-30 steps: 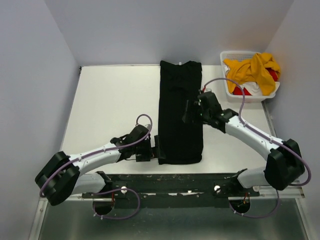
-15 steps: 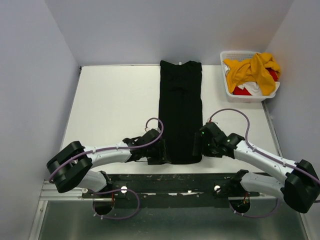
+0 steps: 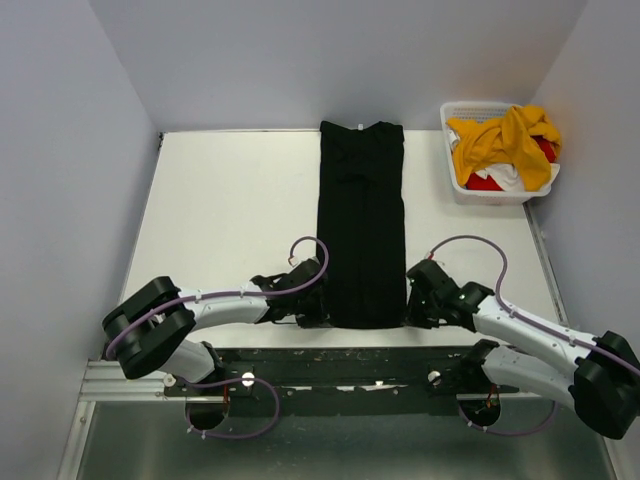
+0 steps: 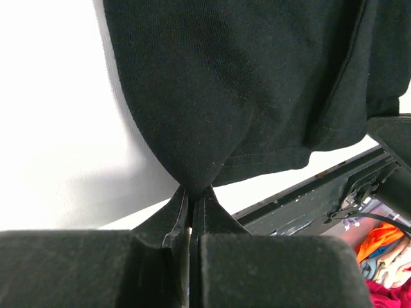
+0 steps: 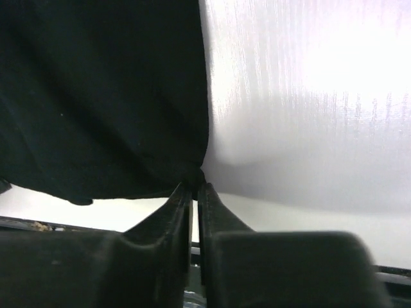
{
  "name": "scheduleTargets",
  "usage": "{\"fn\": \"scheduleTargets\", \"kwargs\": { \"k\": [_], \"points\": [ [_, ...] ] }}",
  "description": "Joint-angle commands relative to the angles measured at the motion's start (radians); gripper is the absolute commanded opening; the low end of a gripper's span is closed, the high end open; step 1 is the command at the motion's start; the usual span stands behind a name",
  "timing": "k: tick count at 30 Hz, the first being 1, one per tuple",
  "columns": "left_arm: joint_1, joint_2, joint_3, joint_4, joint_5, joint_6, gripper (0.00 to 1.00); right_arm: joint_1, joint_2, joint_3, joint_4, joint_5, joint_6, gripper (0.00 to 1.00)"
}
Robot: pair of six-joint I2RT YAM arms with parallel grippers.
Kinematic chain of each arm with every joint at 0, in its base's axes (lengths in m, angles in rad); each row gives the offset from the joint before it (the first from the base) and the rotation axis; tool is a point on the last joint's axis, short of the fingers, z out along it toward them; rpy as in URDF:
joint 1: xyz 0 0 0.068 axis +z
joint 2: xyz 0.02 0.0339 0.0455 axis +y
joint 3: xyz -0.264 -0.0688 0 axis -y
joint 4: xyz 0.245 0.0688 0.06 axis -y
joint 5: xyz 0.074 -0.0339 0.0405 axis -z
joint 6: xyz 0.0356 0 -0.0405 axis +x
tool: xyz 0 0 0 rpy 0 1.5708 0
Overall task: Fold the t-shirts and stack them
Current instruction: Grab the bottom of the folded rectangular tshirt with both arms
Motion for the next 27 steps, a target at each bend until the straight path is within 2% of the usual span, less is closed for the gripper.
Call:
{"fn": "scheduleTargets", "kwargs": {
  "k": [1,2,4,9,12,15,22,27],
  "points": [
    [-0.004,0.035,-0.046,-0.074,-0.064,0.011,0.0,0.001,-0.019,-0.068,0.06,-0.05,0.048,0.06],
    [-0.004,0.032,-0.049,-0.067,-0.057,0.011,0.0,0.0,-0.024,-0.082,0.066,-0.064,0.053,0.01],
    [-0.004,0.016,-0.056,-0.066,-0.047,0.006,0.0,0.002,-0.045,-0.097,0.039,-0.102,0.073,0.01],
    [-0.029,-0.092,-0.115,-0.076,-0.06,-0.019,0.0,0.003,-0.216,-0.124,-0.075,-0.14,0.147,0.01],
    [-0.089,-0.148,-0.143,-0.005,-0.056,-0.045,0.0,0.002,-0.268,-0.163,-0.026,-0.214,0.165,0.01],
    [-0.132,-0.156,-0.116,-0.008,-0.079,-0.038,0.0,0.004,-0.271,-0.188,0.038,-0.266,0.162,0.01],
    [-0.128,-0.183,-0.014,-0.073,-0.137,0.021,0.0,0.004,-0.306,-0.078,0.031,-0.186,0.083,0.01],
    [-0.025,-0.174,0.106,-0.114,-0.087,0.128,0.0,0.004,-0.264,0.01,0.064,-0.042,0.029,0.01]
  ]
}}
